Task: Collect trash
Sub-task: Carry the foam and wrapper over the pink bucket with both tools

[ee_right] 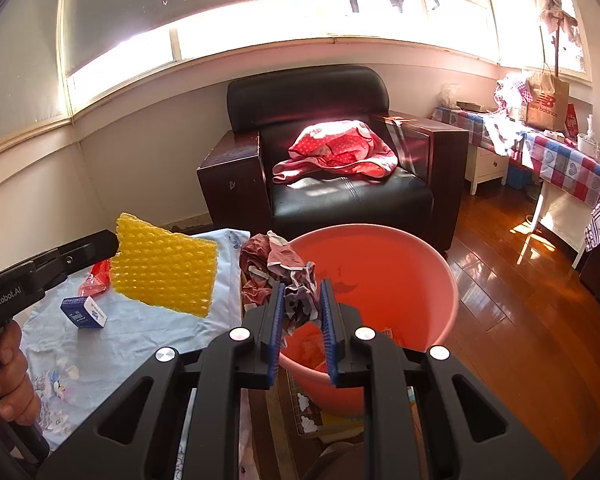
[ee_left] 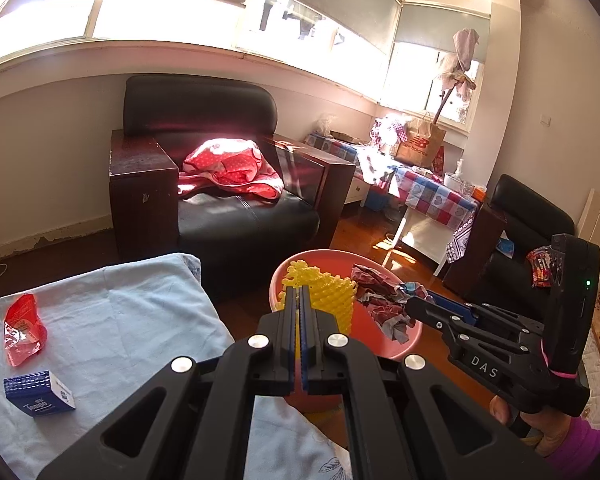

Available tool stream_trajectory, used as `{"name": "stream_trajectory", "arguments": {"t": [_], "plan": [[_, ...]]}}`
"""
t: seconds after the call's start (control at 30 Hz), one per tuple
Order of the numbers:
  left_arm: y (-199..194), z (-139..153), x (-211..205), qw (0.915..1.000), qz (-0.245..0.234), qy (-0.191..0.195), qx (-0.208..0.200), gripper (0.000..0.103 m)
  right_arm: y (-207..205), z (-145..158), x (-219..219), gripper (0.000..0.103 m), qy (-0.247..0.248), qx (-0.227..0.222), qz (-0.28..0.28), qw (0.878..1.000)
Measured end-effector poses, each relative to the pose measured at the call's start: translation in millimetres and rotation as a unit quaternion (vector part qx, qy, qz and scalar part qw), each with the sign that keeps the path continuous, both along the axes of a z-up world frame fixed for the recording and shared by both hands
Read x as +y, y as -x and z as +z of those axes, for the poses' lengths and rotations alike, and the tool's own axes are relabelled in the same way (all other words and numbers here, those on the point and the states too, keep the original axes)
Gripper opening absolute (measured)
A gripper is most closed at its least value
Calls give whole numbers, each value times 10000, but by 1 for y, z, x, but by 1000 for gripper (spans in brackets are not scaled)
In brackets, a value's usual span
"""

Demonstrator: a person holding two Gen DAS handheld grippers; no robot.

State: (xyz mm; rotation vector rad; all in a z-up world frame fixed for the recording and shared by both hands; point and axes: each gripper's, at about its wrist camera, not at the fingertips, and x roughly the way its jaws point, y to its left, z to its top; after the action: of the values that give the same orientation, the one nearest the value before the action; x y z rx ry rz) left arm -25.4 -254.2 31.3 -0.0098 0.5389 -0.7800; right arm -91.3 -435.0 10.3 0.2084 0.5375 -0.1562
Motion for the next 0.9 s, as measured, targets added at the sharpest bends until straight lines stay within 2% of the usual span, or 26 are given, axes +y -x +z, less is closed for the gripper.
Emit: {"name": "stream_trajectory", "arguments": {"t": [0.37, 0.9], "plan": [[-16, -17, -41, 9995, -191, -234, 98, 1, -4, -16, -25, 18, -92, 181, -353, 9992], [-27, -41, -64, 9980, -240, -519, 286, 1, -14, -37, -34, 18, -198, 415, -503, 9977]]}}
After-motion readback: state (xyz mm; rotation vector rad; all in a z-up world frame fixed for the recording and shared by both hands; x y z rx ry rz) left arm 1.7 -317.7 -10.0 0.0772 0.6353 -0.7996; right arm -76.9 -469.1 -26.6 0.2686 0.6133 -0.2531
